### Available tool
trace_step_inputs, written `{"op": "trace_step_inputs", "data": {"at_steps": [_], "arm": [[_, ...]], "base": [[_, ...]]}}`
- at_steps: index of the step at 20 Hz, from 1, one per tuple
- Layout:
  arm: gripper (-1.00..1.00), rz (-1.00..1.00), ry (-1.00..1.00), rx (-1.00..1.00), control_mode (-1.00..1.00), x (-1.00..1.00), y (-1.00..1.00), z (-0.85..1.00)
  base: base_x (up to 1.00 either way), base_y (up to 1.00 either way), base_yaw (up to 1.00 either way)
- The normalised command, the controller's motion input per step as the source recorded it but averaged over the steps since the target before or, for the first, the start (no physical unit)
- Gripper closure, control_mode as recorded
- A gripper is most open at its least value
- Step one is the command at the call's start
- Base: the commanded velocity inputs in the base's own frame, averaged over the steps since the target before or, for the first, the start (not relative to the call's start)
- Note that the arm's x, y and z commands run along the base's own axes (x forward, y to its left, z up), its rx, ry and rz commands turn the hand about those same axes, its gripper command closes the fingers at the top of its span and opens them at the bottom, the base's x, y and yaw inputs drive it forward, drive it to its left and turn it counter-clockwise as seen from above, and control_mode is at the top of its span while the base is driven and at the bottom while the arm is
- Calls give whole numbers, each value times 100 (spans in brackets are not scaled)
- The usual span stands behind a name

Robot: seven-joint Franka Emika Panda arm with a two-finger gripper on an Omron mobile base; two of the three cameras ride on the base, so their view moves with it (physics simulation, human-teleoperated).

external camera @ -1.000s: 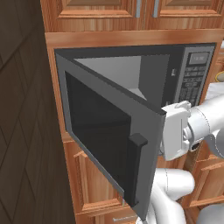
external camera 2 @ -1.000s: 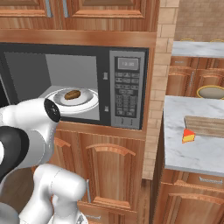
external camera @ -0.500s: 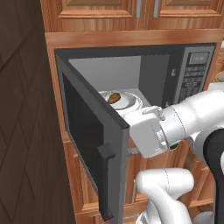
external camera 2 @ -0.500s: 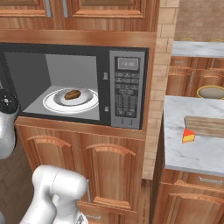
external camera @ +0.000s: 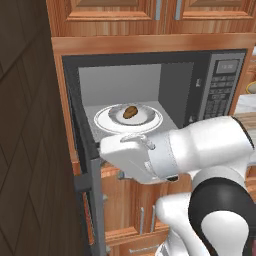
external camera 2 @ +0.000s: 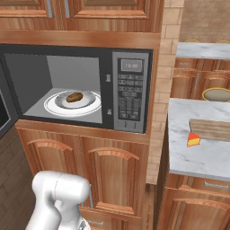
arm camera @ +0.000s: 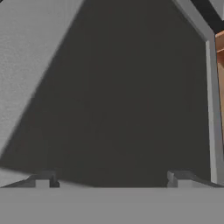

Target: Retrieve the reheated potato from the microwave, then place the potato, cheese, and condiment on the cutting board.

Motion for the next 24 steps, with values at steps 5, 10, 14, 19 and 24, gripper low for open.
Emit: {"op": "trace_step_inputs", "data": {"at_steps": [5, 10, 14, 19, 24], "arm": [[-100, -28, -14, 6, -100, 0, 56, -28], [-100, -28, -12, 0, -100, 4, 25, -9], [-100, -19, 0, 0, -100, 0, -24, 6], [-100, -18, 5, 0, -100, 0, -42, 19], [-100, -14, 9, 0, -100, 0, -52, 23]], "base": [[0, 0, 0], [0, 0, 0], [0, 0, 0], [0, 0, 0], [0, 0, 0]]}}
